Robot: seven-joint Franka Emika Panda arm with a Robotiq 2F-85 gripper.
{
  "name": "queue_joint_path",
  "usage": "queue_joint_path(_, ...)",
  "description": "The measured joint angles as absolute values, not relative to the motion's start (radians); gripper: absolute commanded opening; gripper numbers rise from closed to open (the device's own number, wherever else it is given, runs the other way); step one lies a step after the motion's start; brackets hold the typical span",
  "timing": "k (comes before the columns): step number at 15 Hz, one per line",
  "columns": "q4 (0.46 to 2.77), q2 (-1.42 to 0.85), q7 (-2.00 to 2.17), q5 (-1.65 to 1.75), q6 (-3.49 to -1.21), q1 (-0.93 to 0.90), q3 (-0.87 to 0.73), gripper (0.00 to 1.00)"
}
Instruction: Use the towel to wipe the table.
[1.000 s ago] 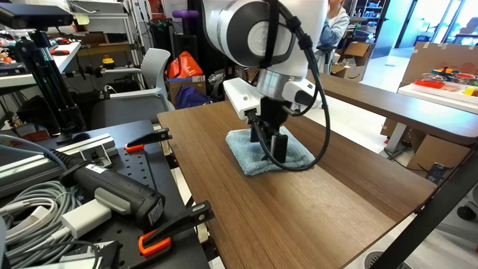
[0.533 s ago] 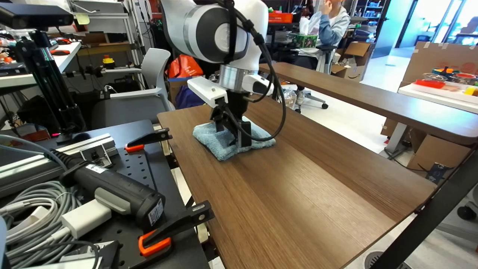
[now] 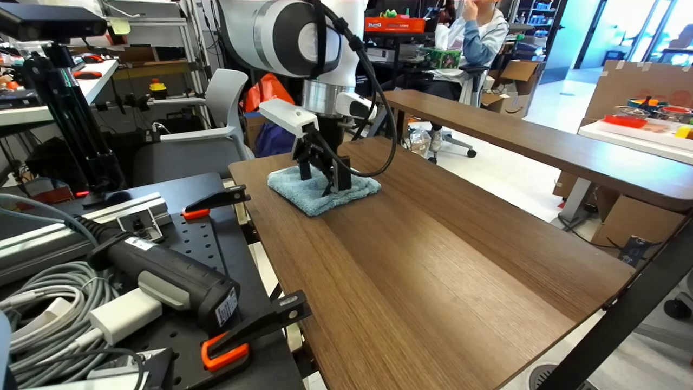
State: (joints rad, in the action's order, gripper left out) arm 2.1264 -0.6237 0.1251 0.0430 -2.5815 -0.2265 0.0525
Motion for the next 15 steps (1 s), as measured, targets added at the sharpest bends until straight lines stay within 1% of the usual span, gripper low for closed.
queue_joint_path(4, 2.032, -0.607, 0.010, -0.067, -2.439, -0.092, 0.104, 1.00)
queue_joint_path(6, 1.991, -0.606, -0.019, -0.078, -2.386, -0.053, 0.109, 1.00)
queue_joint_path(15, 1.983, -0.616, -0.010, -0.079, -2.381, -0.059, 0.115, 1.00)
